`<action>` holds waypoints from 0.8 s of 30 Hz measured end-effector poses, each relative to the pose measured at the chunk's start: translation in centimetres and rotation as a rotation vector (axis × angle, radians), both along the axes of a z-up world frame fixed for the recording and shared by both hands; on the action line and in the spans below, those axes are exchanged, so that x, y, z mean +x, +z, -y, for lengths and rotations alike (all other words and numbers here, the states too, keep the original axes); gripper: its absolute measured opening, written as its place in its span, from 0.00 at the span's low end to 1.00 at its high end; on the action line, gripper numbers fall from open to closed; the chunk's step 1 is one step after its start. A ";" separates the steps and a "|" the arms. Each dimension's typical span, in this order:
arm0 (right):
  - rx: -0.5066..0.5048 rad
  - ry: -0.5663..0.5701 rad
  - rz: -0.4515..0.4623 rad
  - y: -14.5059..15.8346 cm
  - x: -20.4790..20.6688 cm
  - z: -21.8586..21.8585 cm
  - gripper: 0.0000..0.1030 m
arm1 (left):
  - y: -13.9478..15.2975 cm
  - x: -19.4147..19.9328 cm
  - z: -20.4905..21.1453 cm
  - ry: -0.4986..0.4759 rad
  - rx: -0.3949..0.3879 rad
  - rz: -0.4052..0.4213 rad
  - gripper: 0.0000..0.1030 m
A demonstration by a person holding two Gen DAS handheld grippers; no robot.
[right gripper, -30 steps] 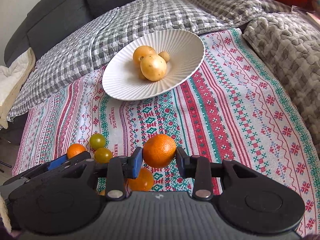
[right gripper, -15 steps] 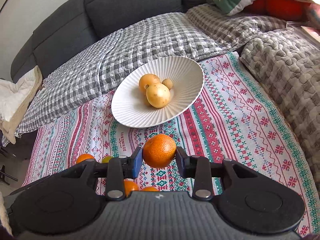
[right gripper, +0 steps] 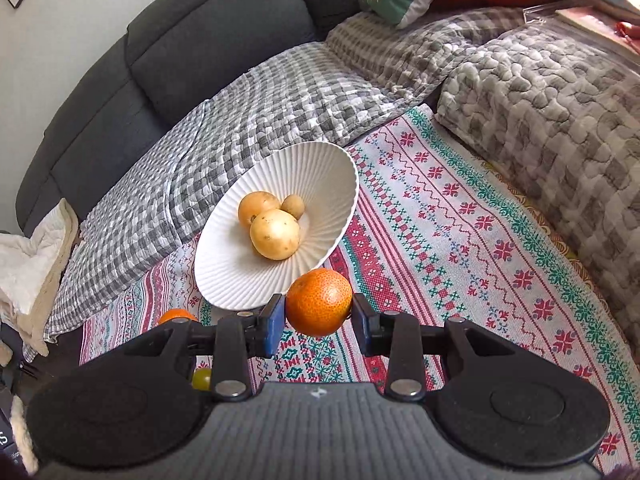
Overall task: Organize fruits
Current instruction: 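Carry the orange in the right tool to the white bowl while the left tool carries another orange there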
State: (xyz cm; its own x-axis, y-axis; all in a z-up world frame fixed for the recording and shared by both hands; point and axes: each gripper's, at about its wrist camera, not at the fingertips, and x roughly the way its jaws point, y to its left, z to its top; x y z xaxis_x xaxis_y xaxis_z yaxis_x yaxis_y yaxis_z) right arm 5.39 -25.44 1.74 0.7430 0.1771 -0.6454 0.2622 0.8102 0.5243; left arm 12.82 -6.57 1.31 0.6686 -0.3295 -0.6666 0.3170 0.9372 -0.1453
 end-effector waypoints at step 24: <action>-0.171 0.034 0.086 -1.9 6.8 0.4 0.32 | -2.8 6.0 3.4 -0.046 0.138 0.059 0.24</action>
